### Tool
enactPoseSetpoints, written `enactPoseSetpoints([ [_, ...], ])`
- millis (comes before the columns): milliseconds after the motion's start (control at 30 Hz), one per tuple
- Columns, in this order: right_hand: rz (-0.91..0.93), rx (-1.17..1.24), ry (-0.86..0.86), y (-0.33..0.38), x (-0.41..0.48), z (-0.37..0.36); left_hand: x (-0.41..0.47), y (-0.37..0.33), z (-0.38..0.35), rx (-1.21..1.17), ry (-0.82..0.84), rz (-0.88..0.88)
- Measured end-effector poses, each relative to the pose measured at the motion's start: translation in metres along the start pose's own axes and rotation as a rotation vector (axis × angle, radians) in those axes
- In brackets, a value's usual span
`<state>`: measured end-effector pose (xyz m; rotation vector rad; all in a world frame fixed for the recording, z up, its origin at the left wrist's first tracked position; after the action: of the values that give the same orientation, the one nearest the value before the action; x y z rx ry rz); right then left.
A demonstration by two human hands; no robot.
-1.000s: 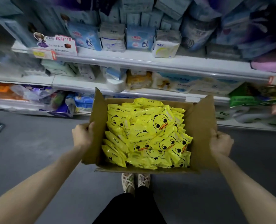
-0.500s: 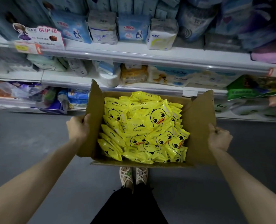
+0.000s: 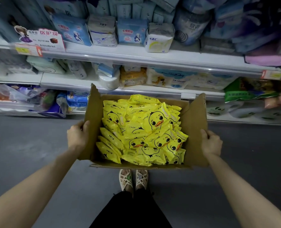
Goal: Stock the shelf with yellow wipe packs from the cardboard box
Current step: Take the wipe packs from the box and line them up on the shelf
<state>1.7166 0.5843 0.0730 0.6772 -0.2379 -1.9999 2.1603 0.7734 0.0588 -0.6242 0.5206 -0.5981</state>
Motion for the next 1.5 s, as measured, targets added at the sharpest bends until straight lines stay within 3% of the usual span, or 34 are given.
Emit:
enactPoseSetpoints([
  [233, 0.111, -0.024, 0.040, -0.001, -0.015, 0.004, -0.019, -0.008, -0.003, -0.016, -0.024, -0.105],
  [433, 0.245, -0.146, 0.009, 0.027, -0.030, 0.005, -0.025, -0.045, -0.002, 0.200, -0.077, -0.240],
  [533, 0.231, -0.035, 0.078, 0.036, -0.036, -0.004, -0.027, -0.053, -0.016, 0.136, 0.003, -0.282],
  [700, 0.200, 0.090, 0.210, 0.044, -0.044, -0.030, -0.034, -0.055, -0.053, 0.015, 0.194, -0.234],
  [1100, 0.077, 0.069, 0.505, 0.021, -0.042, -0.127, -0.027, -0.025, -0.141, -0.004, 0.406, -0.132],
  [1400, 0.111, -0.051, 0.445, 0.012, -0.005, -0.159, -0.008, 0.009, -0.186, 0.046, 0.466, -0.057],
  [1500, 0.120, -0.113, 0.417, 0.009, 0.010, -0.169, -0.003, 0.011, -0.199, 0.204, 0.486, -0.129],
])
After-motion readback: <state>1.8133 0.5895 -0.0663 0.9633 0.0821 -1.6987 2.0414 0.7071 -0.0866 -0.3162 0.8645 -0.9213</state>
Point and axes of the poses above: each hand's wrist, its own x-axis towards the middle knuckle, its own z-axis out of the back of the hand, y = z × x, the point moved 7 cm from there along x, towards the middle knuckle, and after that the axes turned 11 degrees about -z, right-handed, at the moved point
